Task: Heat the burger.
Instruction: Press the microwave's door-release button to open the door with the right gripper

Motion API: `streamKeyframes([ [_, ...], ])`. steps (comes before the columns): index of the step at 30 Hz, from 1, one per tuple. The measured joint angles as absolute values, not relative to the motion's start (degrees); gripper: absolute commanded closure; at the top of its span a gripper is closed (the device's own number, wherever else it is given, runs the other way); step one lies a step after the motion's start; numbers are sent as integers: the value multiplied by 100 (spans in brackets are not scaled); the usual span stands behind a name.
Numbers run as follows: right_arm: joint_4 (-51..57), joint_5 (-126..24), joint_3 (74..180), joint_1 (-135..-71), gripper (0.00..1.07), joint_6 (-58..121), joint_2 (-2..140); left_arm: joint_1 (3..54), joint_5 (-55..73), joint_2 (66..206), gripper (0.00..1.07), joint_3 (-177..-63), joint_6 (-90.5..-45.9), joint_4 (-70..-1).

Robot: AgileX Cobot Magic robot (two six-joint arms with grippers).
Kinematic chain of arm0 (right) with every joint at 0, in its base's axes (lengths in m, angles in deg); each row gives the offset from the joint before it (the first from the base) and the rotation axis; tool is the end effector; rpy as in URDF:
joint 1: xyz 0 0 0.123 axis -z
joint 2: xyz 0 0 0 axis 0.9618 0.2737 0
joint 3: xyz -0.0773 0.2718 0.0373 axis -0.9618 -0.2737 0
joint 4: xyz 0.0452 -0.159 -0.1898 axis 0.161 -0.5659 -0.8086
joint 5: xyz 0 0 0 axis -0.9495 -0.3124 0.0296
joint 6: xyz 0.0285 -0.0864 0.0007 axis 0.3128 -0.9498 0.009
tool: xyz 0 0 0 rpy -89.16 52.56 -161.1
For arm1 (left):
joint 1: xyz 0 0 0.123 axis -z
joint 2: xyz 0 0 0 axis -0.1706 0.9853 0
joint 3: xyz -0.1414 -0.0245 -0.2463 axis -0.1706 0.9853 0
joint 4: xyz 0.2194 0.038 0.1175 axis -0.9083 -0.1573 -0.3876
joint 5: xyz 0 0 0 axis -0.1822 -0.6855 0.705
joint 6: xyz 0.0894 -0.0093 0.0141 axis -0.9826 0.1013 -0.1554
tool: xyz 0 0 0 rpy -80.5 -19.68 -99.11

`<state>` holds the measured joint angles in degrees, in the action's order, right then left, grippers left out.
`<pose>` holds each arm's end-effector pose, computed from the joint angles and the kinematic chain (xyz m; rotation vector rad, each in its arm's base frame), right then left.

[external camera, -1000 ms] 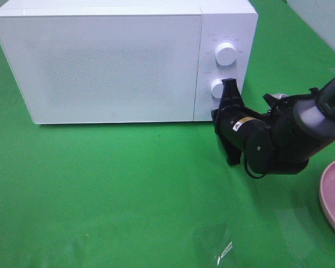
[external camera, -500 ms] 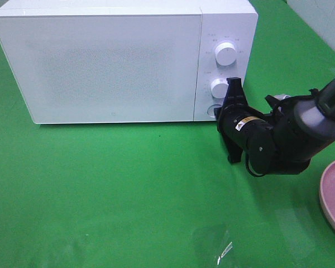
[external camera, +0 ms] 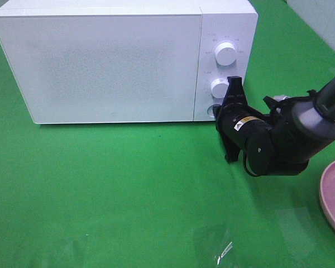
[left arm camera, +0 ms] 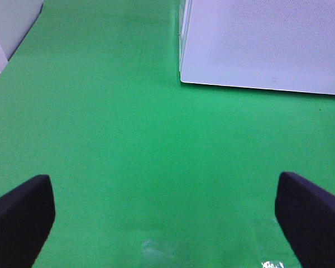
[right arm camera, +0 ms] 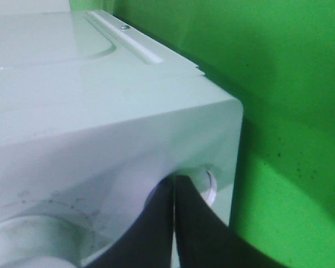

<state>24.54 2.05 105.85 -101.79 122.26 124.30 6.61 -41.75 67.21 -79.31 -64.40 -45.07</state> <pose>0.3399 0.1467 0.0765 1.3806 1.5248 1.1858 -0.0085 -0.0073 0.2799 -0.0511 2.0447 -0.0655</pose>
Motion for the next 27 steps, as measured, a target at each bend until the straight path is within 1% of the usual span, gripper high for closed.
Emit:
streamKeyframes([
  [14,2832,250,11003,-10305,107,12059,12717,661,-4175,6721,6,-7931,-6440,-4507],
  [27,3101,250,11061,-10368,107,11779,12757,661,-4175,6721,6,-7931,-6440,-4507],
])
